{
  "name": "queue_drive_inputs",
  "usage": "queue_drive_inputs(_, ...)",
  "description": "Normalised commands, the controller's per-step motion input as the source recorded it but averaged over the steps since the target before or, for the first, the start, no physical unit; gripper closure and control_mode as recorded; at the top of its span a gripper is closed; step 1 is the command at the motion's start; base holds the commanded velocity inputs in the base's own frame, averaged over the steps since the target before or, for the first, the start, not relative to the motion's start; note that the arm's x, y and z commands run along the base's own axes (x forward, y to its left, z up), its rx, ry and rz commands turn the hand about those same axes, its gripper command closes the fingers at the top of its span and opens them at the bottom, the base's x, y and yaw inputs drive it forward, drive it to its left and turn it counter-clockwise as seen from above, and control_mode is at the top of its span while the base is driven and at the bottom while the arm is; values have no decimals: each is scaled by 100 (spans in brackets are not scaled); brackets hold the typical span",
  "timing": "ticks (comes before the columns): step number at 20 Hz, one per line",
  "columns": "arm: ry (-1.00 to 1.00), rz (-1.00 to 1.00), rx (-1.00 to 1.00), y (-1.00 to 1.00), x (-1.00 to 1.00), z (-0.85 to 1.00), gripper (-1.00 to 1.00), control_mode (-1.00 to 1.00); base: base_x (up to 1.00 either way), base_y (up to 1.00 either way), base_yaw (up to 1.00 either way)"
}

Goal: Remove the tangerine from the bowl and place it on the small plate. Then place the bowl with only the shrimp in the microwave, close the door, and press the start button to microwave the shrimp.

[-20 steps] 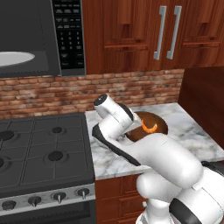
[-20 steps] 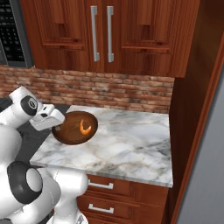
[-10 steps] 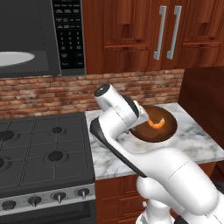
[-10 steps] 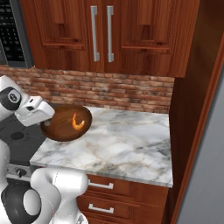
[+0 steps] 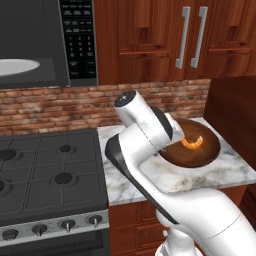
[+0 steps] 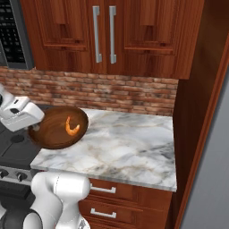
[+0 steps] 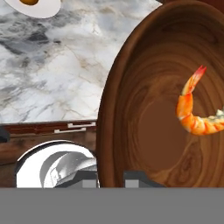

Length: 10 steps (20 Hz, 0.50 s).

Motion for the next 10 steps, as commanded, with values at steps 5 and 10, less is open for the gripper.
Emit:
queue_drive_inputs(5,1,0,0,-12,-40,22,100,-100,0,0,0)
queue_drive_inputs(10,1,0,1,-9,-24,0,100,-100,0,0,0)
